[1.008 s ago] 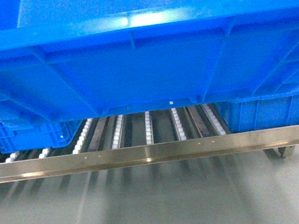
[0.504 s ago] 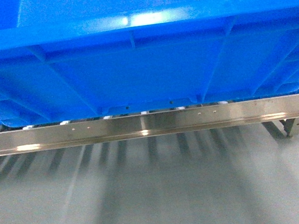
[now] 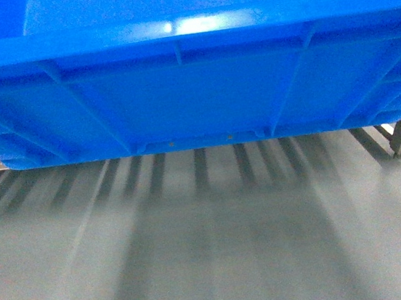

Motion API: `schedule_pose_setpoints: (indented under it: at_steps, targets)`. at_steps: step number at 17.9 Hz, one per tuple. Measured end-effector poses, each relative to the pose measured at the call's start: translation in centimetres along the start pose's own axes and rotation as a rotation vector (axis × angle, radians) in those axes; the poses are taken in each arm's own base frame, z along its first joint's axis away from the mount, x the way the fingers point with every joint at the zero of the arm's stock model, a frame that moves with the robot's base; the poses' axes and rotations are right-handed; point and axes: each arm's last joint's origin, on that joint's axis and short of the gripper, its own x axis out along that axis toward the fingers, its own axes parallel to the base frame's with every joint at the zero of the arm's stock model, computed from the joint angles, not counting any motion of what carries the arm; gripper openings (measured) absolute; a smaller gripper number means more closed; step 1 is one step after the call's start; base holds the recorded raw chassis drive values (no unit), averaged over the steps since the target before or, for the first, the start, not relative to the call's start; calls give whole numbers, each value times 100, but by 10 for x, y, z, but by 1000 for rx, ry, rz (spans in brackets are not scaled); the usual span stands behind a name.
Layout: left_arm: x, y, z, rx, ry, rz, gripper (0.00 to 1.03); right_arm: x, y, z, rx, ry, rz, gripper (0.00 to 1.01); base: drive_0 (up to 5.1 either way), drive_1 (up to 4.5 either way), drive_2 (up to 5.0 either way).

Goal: Place box next to blue box on left shelf

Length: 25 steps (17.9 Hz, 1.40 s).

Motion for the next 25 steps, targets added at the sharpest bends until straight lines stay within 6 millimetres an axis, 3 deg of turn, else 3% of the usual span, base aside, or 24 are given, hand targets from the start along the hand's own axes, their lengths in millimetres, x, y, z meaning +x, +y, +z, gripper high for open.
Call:
schedule_pose_setpoints:
  at_steps: [15,25]
  targets:
    - [0,0,0,1,1,0,30,0,0,0,0,2,0,7,0,0,0]
    - [0,0,0,1,0,0,30,0,0,0,0,1,0,7,8,414,-399]
